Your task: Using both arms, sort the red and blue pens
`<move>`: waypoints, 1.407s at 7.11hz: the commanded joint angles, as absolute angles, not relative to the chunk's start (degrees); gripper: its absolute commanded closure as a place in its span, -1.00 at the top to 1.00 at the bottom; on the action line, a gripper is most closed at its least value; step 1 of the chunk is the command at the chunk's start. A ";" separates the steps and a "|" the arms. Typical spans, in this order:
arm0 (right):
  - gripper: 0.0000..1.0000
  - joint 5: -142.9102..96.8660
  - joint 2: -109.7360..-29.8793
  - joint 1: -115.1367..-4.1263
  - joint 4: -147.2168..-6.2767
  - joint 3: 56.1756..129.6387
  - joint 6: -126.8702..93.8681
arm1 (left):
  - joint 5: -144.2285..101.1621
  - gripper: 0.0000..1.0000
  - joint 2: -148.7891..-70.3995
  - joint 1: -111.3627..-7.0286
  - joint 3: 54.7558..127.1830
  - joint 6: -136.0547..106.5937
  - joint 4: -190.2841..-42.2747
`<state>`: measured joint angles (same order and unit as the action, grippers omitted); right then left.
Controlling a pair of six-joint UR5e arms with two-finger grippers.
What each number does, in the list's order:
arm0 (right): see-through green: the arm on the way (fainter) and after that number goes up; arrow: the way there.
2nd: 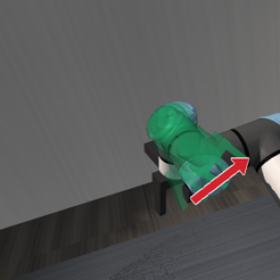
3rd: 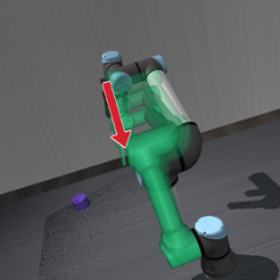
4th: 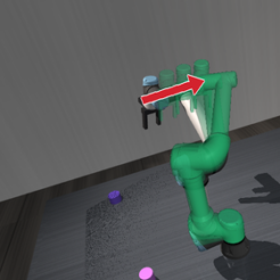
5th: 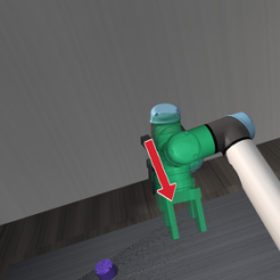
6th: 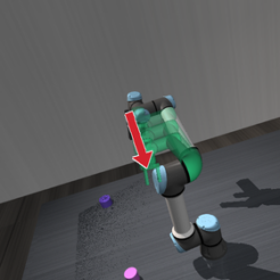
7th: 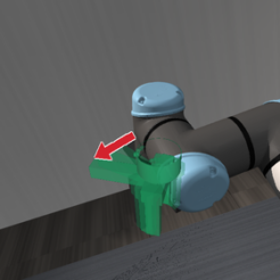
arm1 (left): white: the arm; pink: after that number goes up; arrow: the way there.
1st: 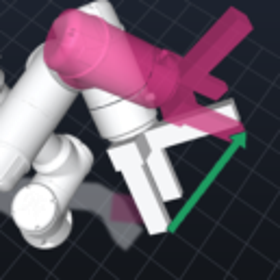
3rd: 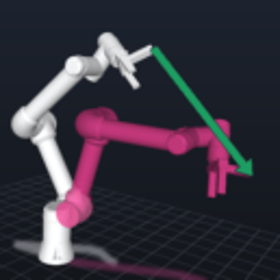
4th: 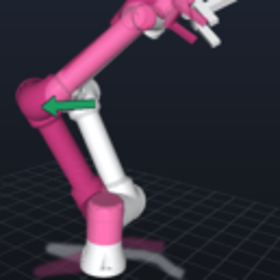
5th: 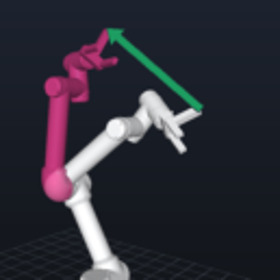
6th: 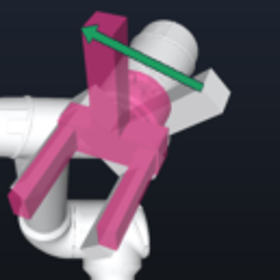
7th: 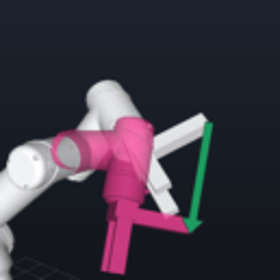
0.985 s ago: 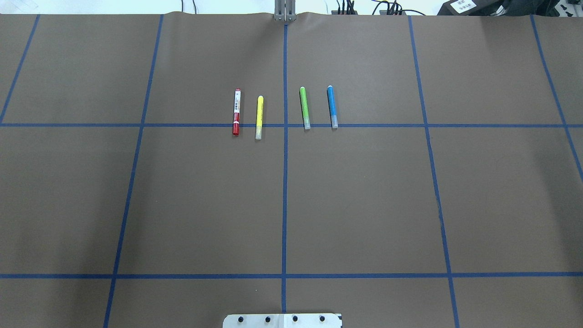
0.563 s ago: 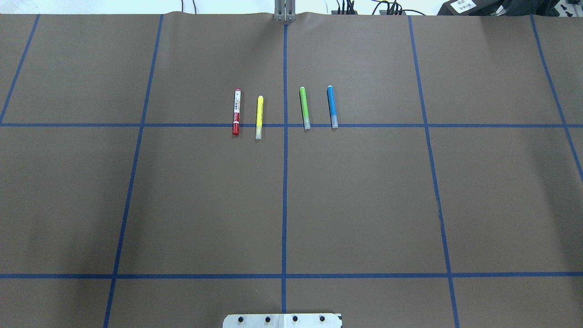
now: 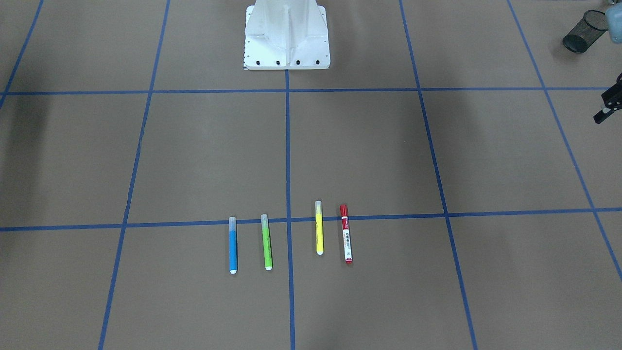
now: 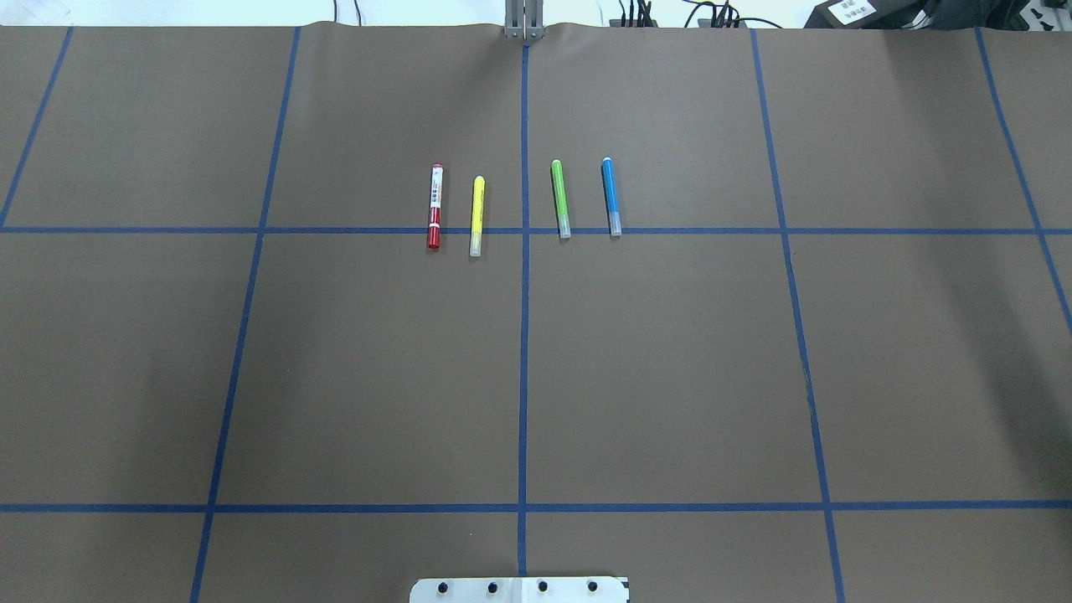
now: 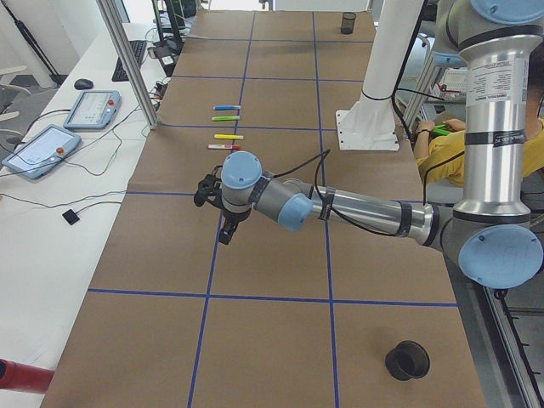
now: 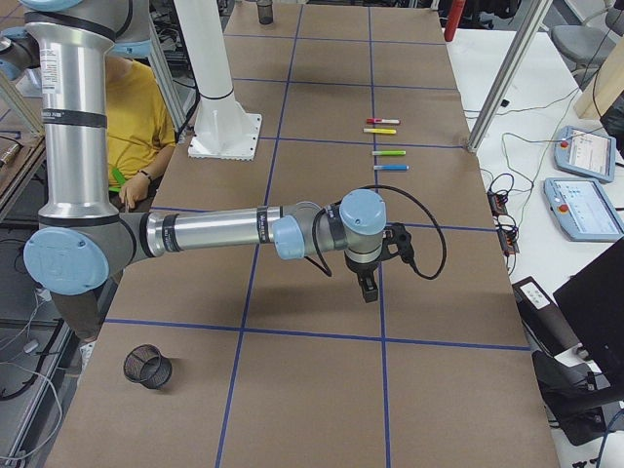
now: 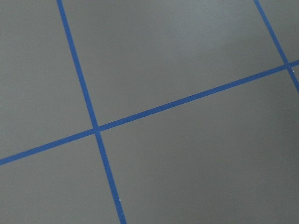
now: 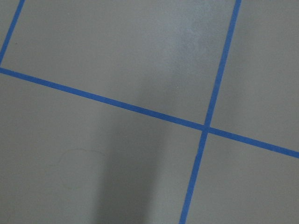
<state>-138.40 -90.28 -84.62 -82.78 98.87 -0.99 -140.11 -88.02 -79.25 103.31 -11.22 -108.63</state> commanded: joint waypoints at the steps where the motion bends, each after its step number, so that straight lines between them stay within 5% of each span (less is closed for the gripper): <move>1: 0.98 -137.90 -86.59 -79.30 -82.79 98.88 -10.16 | -139.57 1.00 -94.01 -70.27 102.75 -21.56 -108.11; 8: 0.98 -130.37 -76.57 -62.08 -82.71 99.23 -33.89 | -132.77 1.00 -120.47 -49.95 87.30 -50.68 -104.77; 10: 0.98 -129.55 -76.20 -60.47 -82.71 99.32 -35.51 | -131.57 1.00 -134.03 -46.59 73.65 -52.82 -100.32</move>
